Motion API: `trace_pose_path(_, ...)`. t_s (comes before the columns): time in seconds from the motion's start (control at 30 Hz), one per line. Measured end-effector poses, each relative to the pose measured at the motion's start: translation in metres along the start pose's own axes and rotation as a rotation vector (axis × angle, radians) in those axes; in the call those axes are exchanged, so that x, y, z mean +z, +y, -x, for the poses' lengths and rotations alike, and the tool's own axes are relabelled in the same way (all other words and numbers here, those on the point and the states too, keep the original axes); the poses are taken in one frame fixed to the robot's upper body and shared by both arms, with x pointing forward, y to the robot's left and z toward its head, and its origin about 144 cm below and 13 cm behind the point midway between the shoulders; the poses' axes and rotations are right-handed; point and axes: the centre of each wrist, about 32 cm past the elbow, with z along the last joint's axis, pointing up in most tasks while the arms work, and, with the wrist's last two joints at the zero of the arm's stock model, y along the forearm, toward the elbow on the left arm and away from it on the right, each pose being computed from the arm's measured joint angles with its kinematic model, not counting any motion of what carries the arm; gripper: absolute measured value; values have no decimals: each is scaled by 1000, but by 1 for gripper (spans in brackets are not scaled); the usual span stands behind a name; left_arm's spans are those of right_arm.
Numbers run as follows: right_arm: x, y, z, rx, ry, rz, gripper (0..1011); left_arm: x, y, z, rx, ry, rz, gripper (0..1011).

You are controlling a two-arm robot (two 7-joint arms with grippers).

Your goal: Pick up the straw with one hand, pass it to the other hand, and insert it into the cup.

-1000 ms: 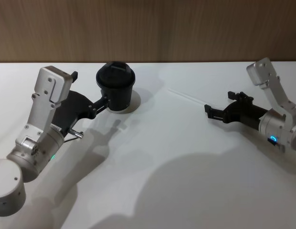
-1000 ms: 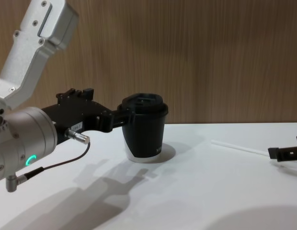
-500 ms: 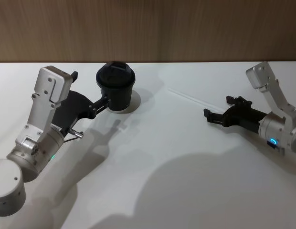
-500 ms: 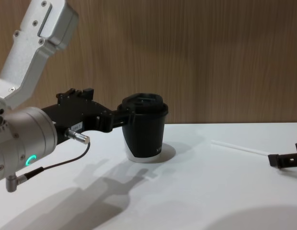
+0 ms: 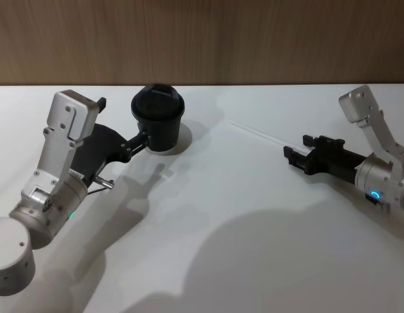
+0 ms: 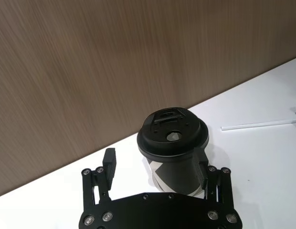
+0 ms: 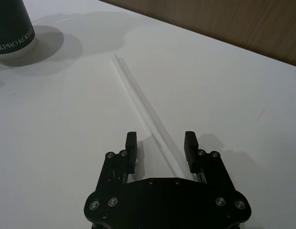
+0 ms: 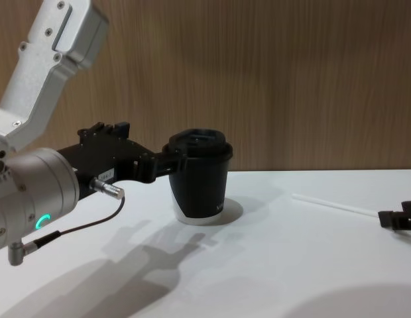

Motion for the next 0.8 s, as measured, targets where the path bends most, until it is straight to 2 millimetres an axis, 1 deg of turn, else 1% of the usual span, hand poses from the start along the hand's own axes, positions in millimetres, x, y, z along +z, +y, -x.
trace_pose_path(0.03,0,0,0,1,-1,0,616,0,0,0,0,0,0,1002)
trace_pose_path(0.07,-1,0,0,3,-3,-1,566,0,0,0,0,0,0,1001)
trace_pose_path(0.13,-1,0,0,5,-6,-1,506,0,0,0,0,0,0,1001)
trace_pose_path(0.17,-2,-1,0,6,-8,-1,445,0,0,0,0,0,0,1001)
trace_pose_path(0.2,-2,-1,1,9,-10,-1,445,0,0,0,0,0,0,1001)
trace_pose_path(0.23,-2,-1,1,10,-12,-1,424,0,0,0,0,0,0,1001)
trace_pose_path(0.3,-3,-1,1,14,-15,1,327,0,0,0,0,0,0,1001)
trace_pose_path(0.33,-3,-1,1,15,-15,2,327,0,0,0,0,0,0,1002)
trace_pose_path(0.5,-4,-1,2,24,-20,9,149,0,0,0,0,0,0,1002)
trace_pose_path(0.53,-5,-1,3,25,-20,10,149,0,0,0,0,0,0,1001)
trace_pose_path(0.6,-5,-1,3,28,-21,13,86,0,0,0,0,0,0,1002)
trace_pose_path(0.67,-5,-1,3,29,-22,15,45,0,0,0,0,0,0,1002)
trace_pose_path(0.8,-6,0,4,30,-23,20,17,0,0,0,0,0,0,1001)
